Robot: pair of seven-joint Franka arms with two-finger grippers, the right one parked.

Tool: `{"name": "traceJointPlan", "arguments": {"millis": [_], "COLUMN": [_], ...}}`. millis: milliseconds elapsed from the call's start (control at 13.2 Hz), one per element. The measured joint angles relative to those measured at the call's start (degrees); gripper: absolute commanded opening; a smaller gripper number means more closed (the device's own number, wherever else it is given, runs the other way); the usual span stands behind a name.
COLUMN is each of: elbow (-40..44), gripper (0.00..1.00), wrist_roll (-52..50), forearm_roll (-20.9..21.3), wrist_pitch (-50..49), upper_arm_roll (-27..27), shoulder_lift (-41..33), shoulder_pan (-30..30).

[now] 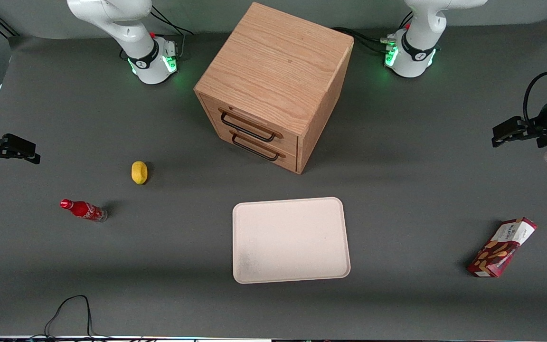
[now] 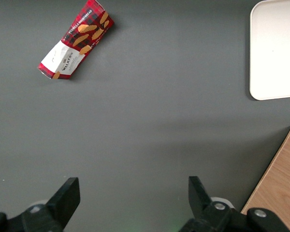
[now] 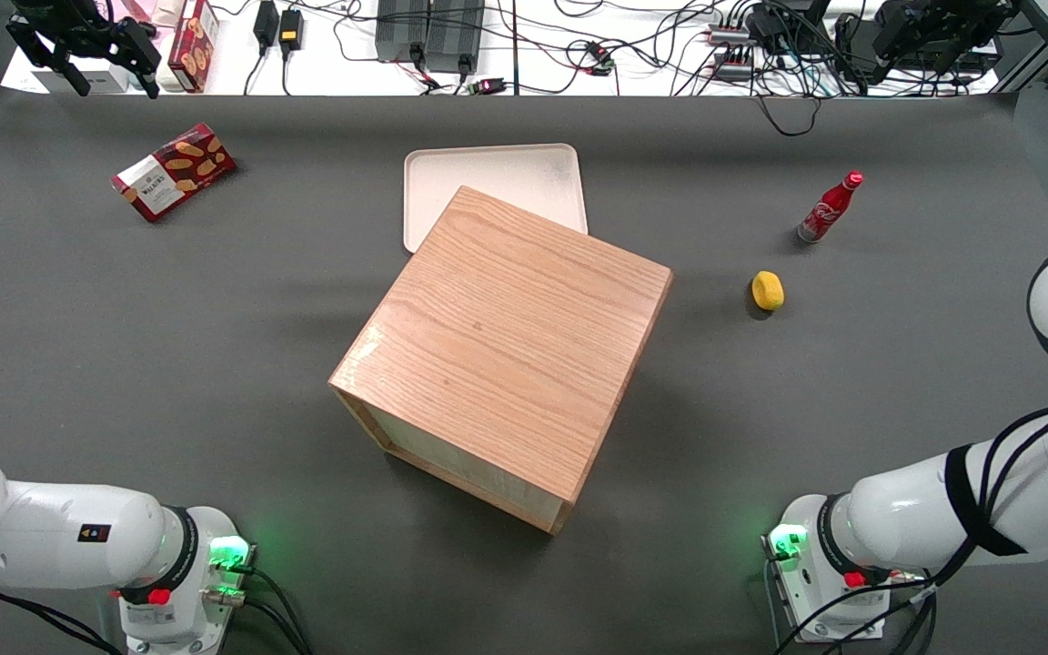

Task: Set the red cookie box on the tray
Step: 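Move the left gripper down toward the red plaid cookie box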

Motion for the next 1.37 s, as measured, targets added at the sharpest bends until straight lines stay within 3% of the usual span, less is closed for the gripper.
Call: {"name": "traceJointPlan", "arguments": {"millis": [684,988,1368], "elbow": [0.00,3.52,17.48], "gripper": [1.00,1.00,1.00], "wrist_roll": [1.57,13.76,34.91], "forearm_roll": [0.14,0.31,0.25], "wrist_pitch": [0.14,1.36,6.63], "upper_arm_roll": [0.65,1.25,1.41], "shoulder_lift": [0.55,6.15,21.79], "shoulder_pan": [0.13,4.58,14.07]}}
